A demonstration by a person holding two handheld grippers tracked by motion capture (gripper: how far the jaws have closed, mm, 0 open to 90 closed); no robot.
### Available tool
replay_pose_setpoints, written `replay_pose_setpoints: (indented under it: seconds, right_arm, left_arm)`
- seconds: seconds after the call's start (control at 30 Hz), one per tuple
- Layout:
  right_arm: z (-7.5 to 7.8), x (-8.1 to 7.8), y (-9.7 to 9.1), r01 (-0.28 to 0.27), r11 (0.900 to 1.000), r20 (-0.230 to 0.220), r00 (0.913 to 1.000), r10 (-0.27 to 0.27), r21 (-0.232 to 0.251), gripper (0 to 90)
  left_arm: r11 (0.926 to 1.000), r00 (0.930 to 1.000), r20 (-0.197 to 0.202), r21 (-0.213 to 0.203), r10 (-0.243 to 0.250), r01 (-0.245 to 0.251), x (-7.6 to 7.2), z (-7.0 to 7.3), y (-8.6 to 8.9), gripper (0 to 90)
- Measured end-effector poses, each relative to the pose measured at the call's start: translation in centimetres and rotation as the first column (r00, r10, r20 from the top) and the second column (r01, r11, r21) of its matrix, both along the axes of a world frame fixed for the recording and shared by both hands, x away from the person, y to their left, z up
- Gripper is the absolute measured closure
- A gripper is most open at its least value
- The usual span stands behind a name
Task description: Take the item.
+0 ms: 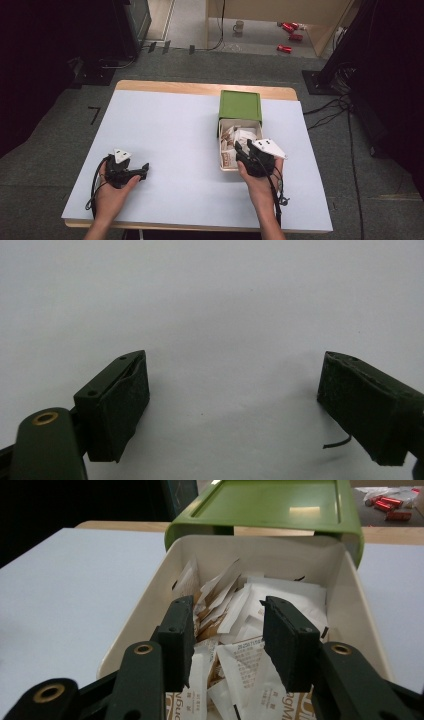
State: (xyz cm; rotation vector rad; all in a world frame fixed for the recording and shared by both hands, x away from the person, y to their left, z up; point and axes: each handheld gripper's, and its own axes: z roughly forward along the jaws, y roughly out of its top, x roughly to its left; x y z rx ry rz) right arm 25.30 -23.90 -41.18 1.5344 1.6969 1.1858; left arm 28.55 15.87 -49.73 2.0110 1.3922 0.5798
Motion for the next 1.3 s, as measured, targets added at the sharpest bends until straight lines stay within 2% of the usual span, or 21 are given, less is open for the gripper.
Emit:
replay_pose_setpoints:
  seconds: [0.13,0.37,0.5,0.7,0.87,1.1,1.3]
  right_arm:
    - [-0.8,0.2,0.1,0.0,1.0,-0.025,0.9997,0.0,0.003,59.7]
    - [-2.3,-0.3,0.6,-0.042,0.999,-0.07,0.9966,0.043,0.017,63.0]
    - [-2.8,-0.3,0.8,-0.053,0.9982,-0.084,0.9949,0.055,0.029,63.6]
    - [-3.1,-0.5,1.2,-0.092,0.9949,-0.1,0.9903,0.096,0.04,70.6]
    - [-3.1,-0.6,1.6,-0.115,0.9923,-0.094,0.9884,0.119,0.044,76.4]
    - [-2.8,-1.0,1.7,-0.115,0.9923,-0.083,0.9895,0.118,0.046,89.8]
    - [-2.3,-1.1,1.7,-0.12,0.9919,-0.066,0.9903,0.122,0.042,90.0]
  left_arm:
    - [1.0,1.0,0.0,0.0,0.0,0.0,0.0,0.0,0.0,13.7]
    - [1.0,1.0,0.0,0.001,0.0,0.0,0.0,0.0,0.0,13.7]
    - [1.0,1.0,0.0,0.001,0.0,0.0,0.0,0.0,0.0,13.7]
    - [1.0,1.0,0.0,0.0,0.0,0.0,0.0,0.0,0.0,13.7]
    - [1.0,1.0,0.0,0.0,0.0,0.0,0.0,0.0,0.0,13.7]
    - [1.0,1.0,0.0,0.0,0.0,0.0,0.0,0.0,0.0,13.7]
    - [1.0,1.0,0.001,0.0,0.001,-0.001,0.0,0.0,0.0,13.7]
